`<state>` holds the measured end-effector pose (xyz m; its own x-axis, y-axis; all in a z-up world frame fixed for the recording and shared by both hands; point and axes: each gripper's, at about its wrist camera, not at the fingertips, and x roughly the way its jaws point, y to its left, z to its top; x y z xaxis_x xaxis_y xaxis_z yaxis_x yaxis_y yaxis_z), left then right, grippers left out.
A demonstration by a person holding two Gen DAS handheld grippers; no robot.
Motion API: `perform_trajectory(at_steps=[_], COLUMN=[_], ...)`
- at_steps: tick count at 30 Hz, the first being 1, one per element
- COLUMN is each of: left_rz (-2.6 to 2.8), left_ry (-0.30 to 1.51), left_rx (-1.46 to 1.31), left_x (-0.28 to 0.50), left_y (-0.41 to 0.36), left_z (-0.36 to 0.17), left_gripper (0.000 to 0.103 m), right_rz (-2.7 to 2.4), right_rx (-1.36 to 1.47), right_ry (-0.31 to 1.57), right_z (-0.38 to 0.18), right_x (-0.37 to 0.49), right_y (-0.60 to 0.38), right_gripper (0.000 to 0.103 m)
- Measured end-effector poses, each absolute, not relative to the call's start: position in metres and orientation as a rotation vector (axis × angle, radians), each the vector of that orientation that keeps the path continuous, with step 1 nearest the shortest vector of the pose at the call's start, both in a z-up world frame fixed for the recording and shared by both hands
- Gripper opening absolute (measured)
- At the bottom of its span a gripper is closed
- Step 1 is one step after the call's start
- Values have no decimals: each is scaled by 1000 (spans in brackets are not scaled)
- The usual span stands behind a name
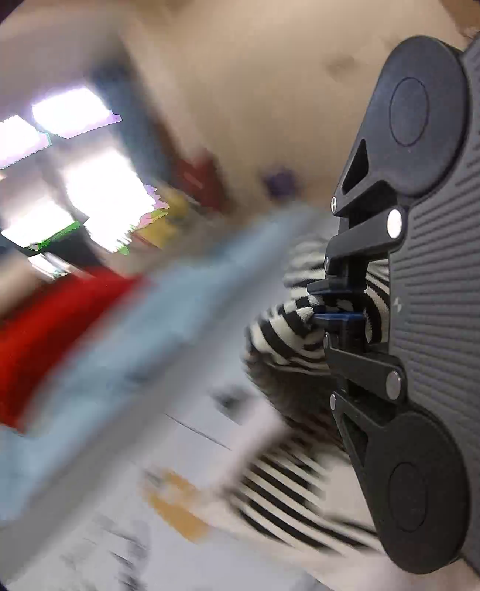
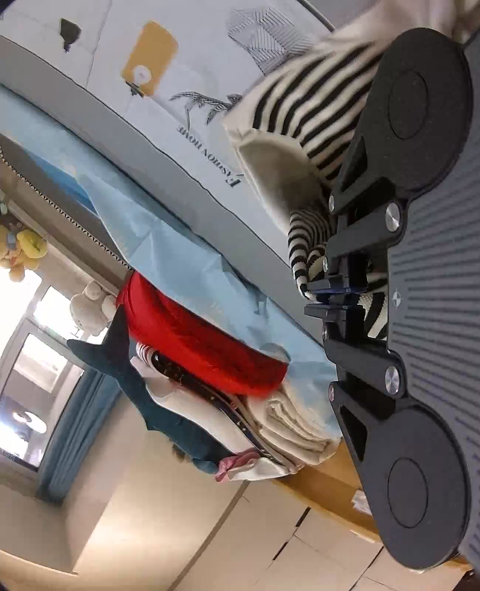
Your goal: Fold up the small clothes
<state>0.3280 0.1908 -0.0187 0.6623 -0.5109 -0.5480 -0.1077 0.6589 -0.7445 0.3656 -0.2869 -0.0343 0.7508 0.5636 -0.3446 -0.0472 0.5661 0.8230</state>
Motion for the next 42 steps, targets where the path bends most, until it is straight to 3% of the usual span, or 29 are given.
perform_trajectory(at_steps=[3,6,8,9,14,17,21,22,23,24,31,36,39,42], left_rz=[-33,84,84,65,-65,-98,-128,-157,-182,-193,-129,8,-33,-50], left_ry=[1198,1176,1063,1012,953,1015,1176,1208,1229,1235,1058,1234,1152,1022], left_rx=[-623,-511,-529,-542,-540,-508,-459,-429,-380,-313,-381,-293,-340,-385], left_x=[326,323,320,318,322,330,335,335,336,336,333,334,330,315], left_y=[180,183,184,182,157,138,109,99,89,79,115,127,132,142], left_z=[-63,-58,-39,-31,-20,-35,-71,-76,-81,-80,-42,-81,-62,-32], left_gripper=[16,20,26,37,39,39,38,38,38,38,38,37,37,38], right_rz=[208,-12,-27,2,229,356,320,273,228,207,218,212,176,182], right_rx=[739,646,709,691,580,579,573,542,502,484,496,407,507,526], right_ry=[988,1237,1188,1120,853,887,1061,1118,1171,1201,1140,1127,1175,1082], right_z=[-67,-109,-104,-91,-45,-50,-87,-95,-102,-108,-88,-83,-95,-68], right_x=[373,366,362,362,358,368,383,381,380,378,365,365,364,356], right_y=[-287,-291,-296,-293,-261,-235,-219,-220,-221,-224,-230,-224,-242,-251], right_gripper=[5,5,5,5,7,18,18,17,4,0,5,4,3,5])
